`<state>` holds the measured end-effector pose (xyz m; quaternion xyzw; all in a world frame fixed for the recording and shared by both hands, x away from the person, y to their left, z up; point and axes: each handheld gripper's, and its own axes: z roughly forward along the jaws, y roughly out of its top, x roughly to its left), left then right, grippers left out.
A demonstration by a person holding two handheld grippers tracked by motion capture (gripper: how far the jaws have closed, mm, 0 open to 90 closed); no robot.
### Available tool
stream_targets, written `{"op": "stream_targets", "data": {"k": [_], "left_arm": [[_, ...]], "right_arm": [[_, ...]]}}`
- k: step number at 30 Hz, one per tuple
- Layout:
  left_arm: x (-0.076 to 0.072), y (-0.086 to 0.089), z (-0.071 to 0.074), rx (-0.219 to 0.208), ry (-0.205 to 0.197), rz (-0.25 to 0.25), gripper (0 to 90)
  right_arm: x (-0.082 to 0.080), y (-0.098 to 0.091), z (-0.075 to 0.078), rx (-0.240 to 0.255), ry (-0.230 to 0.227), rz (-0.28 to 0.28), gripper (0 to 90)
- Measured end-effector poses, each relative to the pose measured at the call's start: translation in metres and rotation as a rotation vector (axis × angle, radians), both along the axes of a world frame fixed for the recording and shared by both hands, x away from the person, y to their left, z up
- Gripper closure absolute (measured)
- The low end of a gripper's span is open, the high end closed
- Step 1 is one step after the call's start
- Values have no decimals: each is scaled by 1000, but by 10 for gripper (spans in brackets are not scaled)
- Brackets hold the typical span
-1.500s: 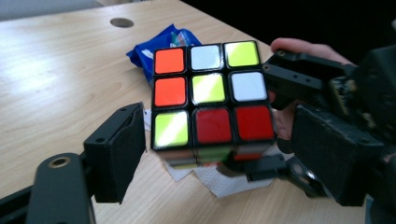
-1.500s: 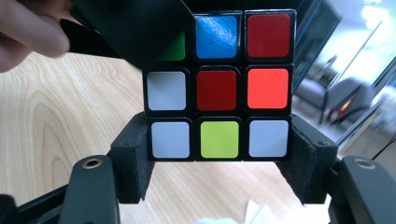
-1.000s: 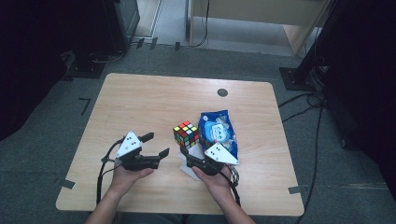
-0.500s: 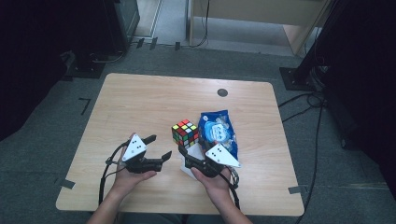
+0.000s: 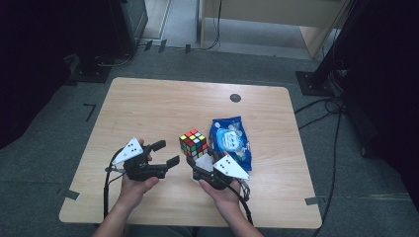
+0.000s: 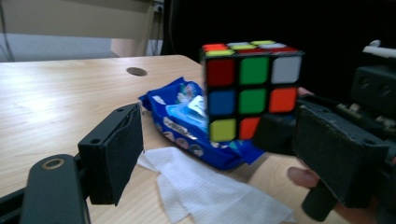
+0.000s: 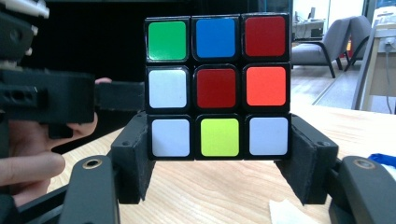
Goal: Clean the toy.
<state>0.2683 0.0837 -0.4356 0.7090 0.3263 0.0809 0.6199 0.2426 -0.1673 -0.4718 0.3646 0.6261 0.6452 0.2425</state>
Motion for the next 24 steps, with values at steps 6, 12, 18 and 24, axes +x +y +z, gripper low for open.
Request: {"op": "stream_targets", "data": {"k": [6,12,18,24], "left_arm": [[2,-7,-1,-34,56,-23,166],[2,-13,0,-33,97,-11,194],[2,-19,0,-13,149,22,298],[1,-20,0,28,149,33,330]], "right_arm": [[-3,10,-6,-22,-8,17,348],[-6,18,-10,-44,-24,23,348],[-11,27,-14,-80,-51,21,348],[-15,31,-16,-97,-76,13,347]]}}
